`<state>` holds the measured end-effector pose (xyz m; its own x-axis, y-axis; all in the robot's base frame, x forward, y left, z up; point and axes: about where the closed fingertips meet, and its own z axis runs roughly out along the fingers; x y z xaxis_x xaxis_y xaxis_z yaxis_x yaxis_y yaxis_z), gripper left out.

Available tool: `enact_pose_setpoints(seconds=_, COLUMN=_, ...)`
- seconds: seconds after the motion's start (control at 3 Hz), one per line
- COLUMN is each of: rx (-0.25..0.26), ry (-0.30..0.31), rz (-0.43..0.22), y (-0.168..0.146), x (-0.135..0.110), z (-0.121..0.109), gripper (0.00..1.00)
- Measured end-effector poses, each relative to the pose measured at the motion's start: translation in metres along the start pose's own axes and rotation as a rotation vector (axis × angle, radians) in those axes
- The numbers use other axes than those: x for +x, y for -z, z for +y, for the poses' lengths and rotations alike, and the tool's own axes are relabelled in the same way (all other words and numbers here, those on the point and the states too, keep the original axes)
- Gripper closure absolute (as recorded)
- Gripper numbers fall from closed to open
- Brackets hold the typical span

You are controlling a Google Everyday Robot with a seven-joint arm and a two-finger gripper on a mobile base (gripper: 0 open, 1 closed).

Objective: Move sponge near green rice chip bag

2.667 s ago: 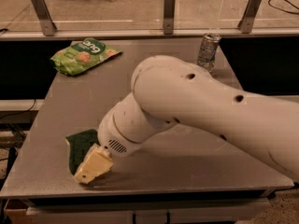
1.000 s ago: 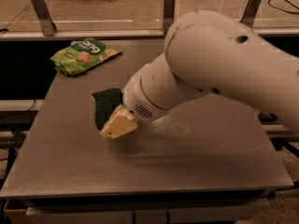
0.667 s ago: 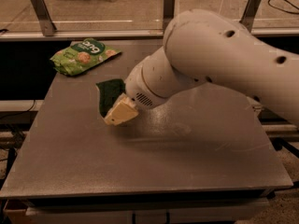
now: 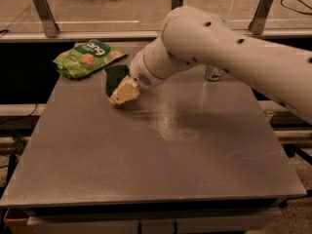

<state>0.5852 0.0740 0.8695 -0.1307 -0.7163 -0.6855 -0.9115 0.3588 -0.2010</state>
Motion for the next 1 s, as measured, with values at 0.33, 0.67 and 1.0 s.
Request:
enact_pose_setpoints(seconds=0.33, rx=0.004, ry=-0.024, rz=-0.017, y=-0.031, x=-0.006, z=-0.039, gripper=1.0)
enact_pose_setpoints(seconds=0.67, rx=0.005, ry=-0.052, rz=-0.015, y=-0.059, x=-0.01, z=-0.069, gripper=0.82)
enact_pose_setpoints(seconds=1.0, rx=0.011, ry=-0.076, rz=-0.011, y=-0.072, x=-0.01, z=-0.087, gripper=0.59)
